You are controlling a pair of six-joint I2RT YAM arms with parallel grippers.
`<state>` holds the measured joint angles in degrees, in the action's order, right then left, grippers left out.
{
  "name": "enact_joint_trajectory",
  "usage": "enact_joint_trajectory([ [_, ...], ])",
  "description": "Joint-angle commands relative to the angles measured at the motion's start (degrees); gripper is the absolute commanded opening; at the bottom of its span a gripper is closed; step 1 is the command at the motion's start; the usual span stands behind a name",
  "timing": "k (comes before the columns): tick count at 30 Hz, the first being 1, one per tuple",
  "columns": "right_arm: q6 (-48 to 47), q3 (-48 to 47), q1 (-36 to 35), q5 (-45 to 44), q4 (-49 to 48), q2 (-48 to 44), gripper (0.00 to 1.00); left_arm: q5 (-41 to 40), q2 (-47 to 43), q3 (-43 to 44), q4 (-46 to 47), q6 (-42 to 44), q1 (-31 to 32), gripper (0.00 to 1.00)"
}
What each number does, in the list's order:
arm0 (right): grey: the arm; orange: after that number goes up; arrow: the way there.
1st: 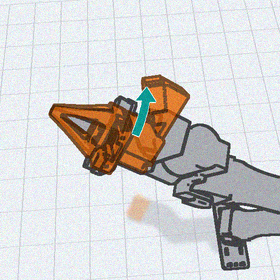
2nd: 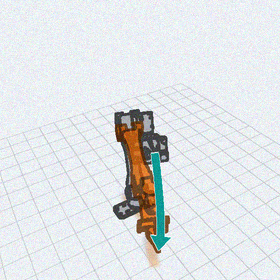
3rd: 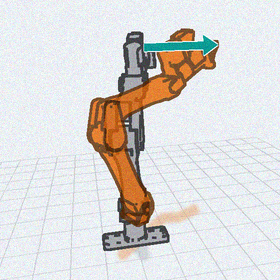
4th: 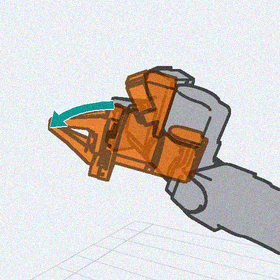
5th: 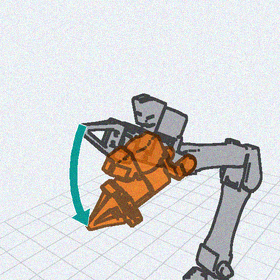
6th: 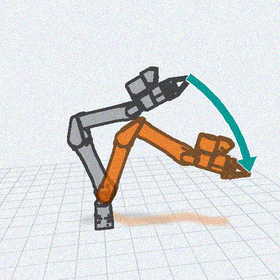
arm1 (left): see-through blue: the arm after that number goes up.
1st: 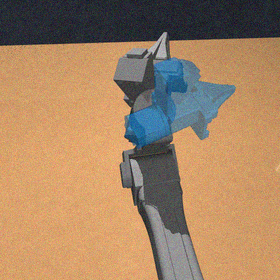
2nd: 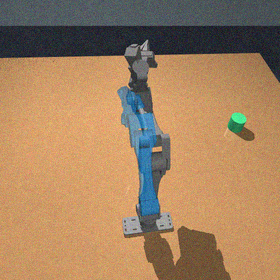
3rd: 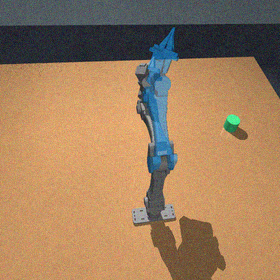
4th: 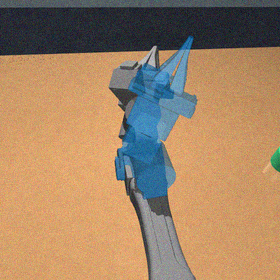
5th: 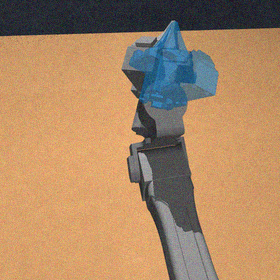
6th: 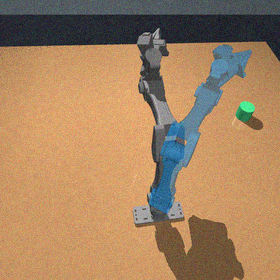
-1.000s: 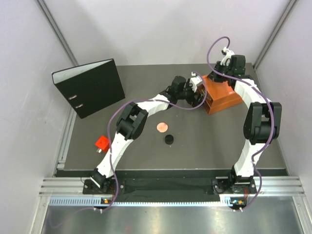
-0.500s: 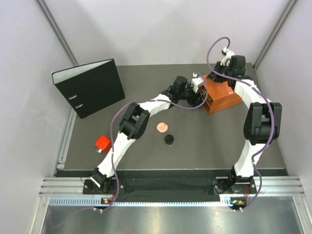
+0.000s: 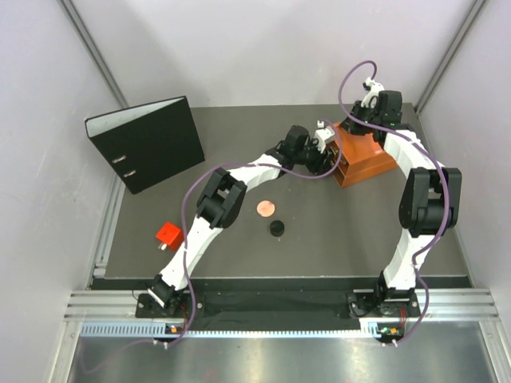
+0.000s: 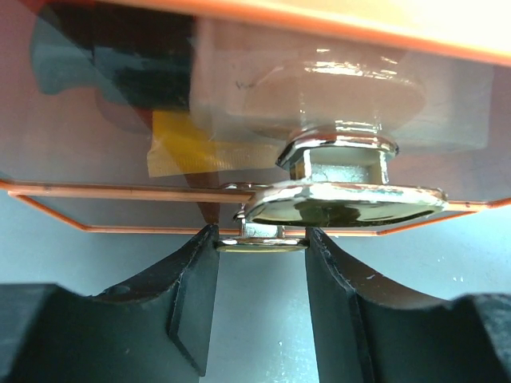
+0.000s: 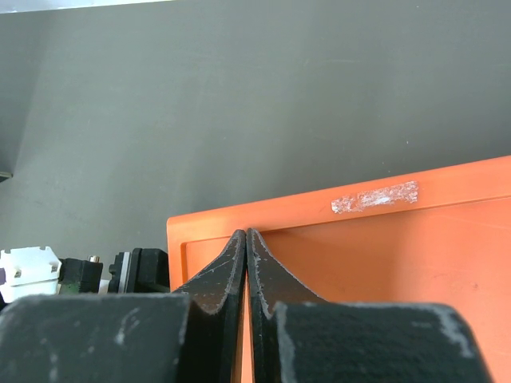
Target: Organize the makeup
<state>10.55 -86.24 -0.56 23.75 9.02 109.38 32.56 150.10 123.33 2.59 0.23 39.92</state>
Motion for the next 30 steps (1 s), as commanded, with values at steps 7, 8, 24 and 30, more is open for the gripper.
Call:
enact_joint_trajectory([
  [7,-2.9,6.6,0.1,-5.4,19.6,7.0,0.0,-4.2,-4.5,-2.8,1.4,2.1,0.2,0.0],
  [8,-3.0,6.6,0.1,-5.3,19.7,7.0,0.0,-4.2,-4.9,-3.4,1.1,2.3,0.2,0.0],
  [24,-2.8,6.4,0.1,-4.2,19.5,7.5,0.0,-9.6,-15.5,-18.5,2.6,7.8,-1.6,0.0],
  [30,-2.8,6.3,0.1,-3.9,19.5,8.0,0.0,-14.0,-21.4,-28.4,4.4,8.1,-2.8,0.0],
])
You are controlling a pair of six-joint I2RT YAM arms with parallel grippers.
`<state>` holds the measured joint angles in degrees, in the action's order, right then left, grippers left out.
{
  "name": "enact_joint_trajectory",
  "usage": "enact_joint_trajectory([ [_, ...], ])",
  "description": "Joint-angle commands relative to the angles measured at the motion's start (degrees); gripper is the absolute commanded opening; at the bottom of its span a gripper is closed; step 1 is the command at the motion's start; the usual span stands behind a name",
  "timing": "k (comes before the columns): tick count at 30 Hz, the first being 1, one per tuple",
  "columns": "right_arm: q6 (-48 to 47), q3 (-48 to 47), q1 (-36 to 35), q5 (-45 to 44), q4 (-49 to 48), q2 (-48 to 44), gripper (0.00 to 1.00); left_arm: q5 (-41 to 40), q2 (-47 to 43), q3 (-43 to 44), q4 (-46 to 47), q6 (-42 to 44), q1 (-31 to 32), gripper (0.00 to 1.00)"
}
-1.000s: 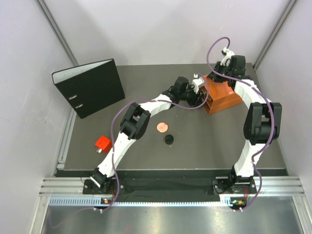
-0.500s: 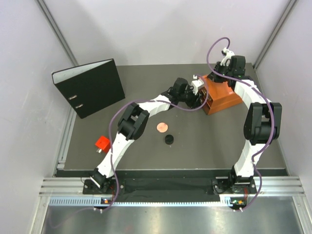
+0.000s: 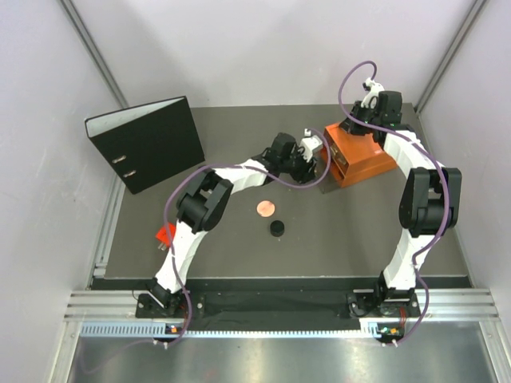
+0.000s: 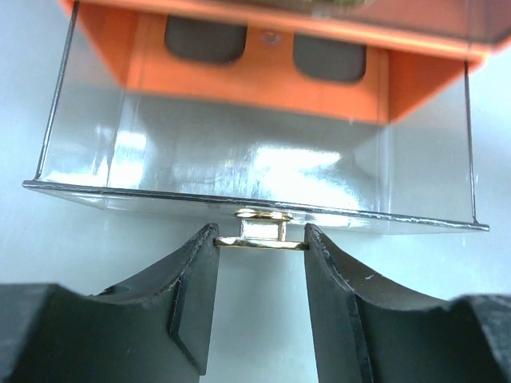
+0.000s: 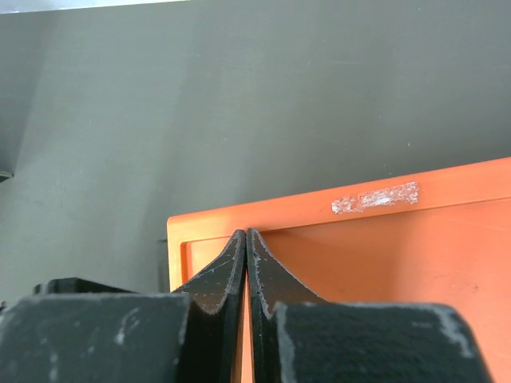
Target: Organize the makeup
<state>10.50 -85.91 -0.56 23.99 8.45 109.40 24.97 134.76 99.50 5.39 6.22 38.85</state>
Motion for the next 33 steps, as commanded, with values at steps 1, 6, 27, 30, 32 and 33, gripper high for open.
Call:
enact_joint_trajectory([
  [1,-2.7,5.8,0.1,-4.0,20.1,8.0,0.0,-6.9,-6.9,-5.4,0.6,2.3,-1.8,0.0],
  [6,-2.5,5.7,0.1,-3.7,19.9,8.5,0.0,-8.8,-10.8,-10.3,0.8,2.5,-1.8,0.0],
  [27,-2.6,5.7,0.0,-4.0,19.8,9.0,0.0,-13.0,-15.8,-10.0,-7.0,3.2,-2.5,0.77],
  [30,-2.5,5.7,0.0,-4.2,19.9,8.9,0.0,-13.0,-18.5,-11.4,-6.8,3.0,-2.5,0.82],
  [32,-2.4,5.6,0.0,-4.2,19.9,9.0,0.0,-13.5,-21.1,-13.4,-6.6,3.3,-2.5,0.82],
  [33,-2.4,5.5,0.1,-4.2,19.9,9.1,0.0,-13.7,-22.1,-14.2,-6.7,3.5,-2.5,0.83],
])
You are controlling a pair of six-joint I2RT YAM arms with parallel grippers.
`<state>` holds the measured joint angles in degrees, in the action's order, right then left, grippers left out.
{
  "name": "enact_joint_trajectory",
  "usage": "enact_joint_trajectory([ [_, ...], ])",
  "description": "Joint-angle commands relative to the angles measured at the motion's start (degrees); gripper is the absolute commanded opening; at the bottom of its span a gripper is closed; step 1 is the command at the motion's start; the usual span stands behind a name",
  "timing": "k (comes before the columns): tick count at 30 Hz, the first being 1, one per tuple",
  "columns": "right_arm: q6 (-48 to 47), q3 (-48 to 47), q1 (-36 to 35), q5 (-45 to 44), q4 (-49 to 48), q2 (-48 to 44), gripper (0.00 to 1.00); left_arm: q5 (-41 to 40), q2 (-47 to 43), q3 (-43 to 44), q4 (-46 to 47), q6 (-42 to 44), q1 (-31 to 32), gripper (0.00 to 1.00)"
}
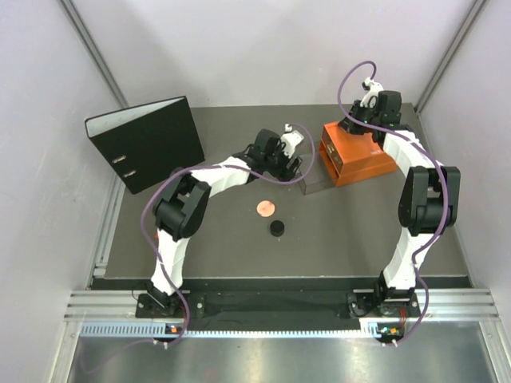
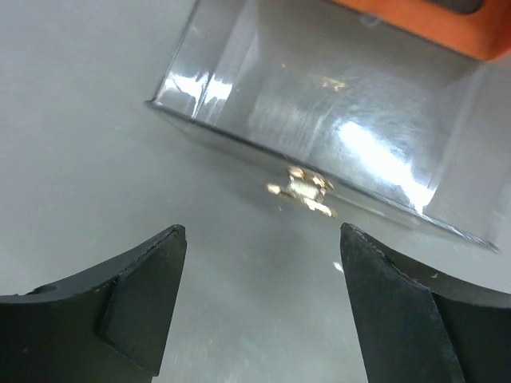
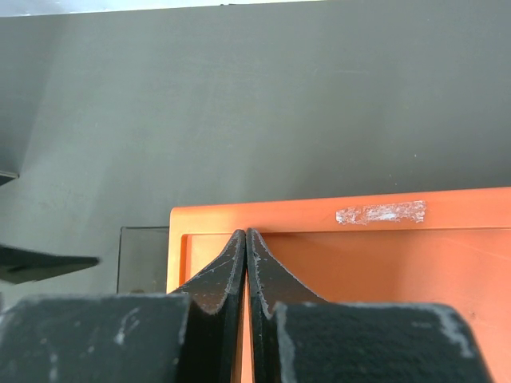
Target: Organize the makeup
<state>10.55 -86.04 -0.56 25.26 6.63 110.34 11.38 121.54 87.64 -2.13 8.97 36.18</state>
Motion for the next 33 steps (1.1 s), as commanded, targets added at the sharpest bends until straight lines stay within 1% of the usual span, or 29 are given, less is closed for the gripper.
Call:
enact_joint_trajectory([
  [1,-2.5,5.6,0.0,-5.5,21.8,8.1,0.0,-0.2,-9.9,-3.2,0.8,1.0,0.1,0.83],
  [5,-2.5,5.5,0.1,-5.5,21.7,8.3,0.0,0.0,-14.7,-7.0,-1.7,2.7,0.2,0.82],
  [9,-2.5,5.4,0.0,-5.5,21.8,8.6,0.0,1.1,-17.0,-9.4,-8.4,3.9,0.1,0.79],
  [16,-2.5,5.4,0.1,-5.5,21.7,8.7,0.0,2.7,-19.6,-16.1,-12.6,1.0,0.2,0.77],
  [19,-2.5,5.4,0.0,-5.5,21.7,8.7,0.0,4.4,-19.0,-17.7,-14.1,0.1,0.2,0.77],
  [23,-2.5,5.3,0.1,-5.4,21.8,8.9,0.0,6.0,-17.0,-16.9,-16.8,0.1,0.2,0.75],
  [24,-2.5,5.3,0.2,-5.4,21.8,8.9,0.0,6.3,-16.8,-16.8,-16.9,0.1,0.2,0.74],
  [31,-2.6,5.5,0.1,-5.4,21.8,8.7,0.0,7.2,-13.1,-17.8,-16.8,-0.2,0.2,0.68],
  [33,-2.6,5.5,0.0,-5.4,21.8,8.7,0.0,6.7,-12.9,-19.0,-14.7,-0.4,0.2,0.68],
])
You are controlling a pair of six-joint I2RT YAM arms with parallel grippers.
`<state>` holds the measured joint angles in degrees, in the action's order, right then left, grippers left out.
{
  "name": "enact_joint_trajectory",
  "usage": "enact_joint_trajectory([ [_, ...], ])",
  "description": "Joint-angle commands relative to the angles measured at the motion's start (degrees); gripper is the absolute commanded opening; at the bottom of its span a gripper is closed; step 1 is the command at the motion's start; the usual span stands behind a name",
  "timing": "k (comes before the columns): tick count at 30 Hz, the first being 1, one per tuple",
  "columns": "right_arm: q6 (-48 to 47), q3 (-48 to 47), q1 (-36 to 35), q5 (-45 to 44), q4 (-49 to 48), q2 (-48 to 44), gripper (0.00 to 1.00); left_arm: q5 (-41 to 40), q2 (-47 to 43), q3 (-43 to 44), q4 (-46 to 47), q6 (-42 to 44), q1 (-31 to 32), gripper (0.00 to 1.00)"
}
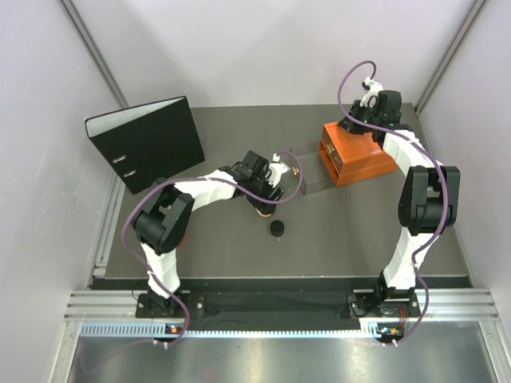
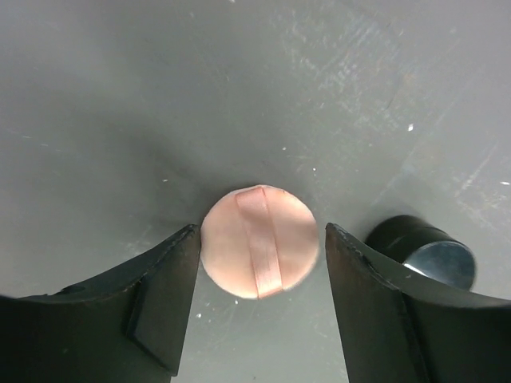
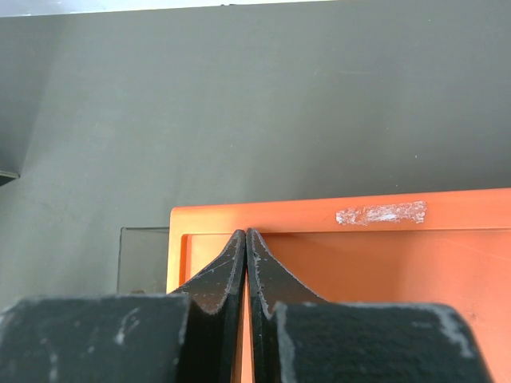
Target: Organize the makeup
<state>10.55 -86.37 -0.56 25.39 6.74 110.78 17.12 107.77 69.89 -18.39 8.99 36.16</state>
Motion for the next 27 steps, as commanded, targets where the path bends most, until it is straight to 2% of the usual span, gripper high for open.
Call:
enact_joint_trajectory([
  [1,-2.6,5.9,0.1,-5.5,21.6,8.2,0.0,0.1,0.7,-2.3,2.1,-0.5,0.2,0.69],
  [4,-2.7,5.9,0.1,-5.2,21.6,8.2,0.0,-0.8,1.4,-2.4,2.0,0.2,0.2,0.67],
  [6,-2.8,5.8,0.1,-5.1,21.6,8.2,0.0,-0.5,2.2,-1.9,1.2,1.0,0.2,0.47],
  [7,-2.6,5.7,0.1,-5.1,21.7,8.4,0.0,-0.3,3.0,-0.8,-0.3,1.4,0.2,0.34],
  [8,-2.7,5.5,0.1,-5.1,21.8,8.3,0.0,0.0,3.2,-0.2,-0.9,1.7,0.2,0.13],
  [9,-2.7,5.3,0.1,-5.1,21.7,8.5,0.0,0.4,3.6,0.6,-1.6,1.8,0.2,0.01],
  [20,-2.6,4.8,0.1,-5.0,22.2,8.8,0.0,0.2,1.9,14.6,-2.2,2.0,0.2,0.0],
  [27,-2.6,4.9,0.1,-5.0,22.1,8.8,0.0,4.3,1.1,20.7,3.5,-0.4,0.2,0.0],
])
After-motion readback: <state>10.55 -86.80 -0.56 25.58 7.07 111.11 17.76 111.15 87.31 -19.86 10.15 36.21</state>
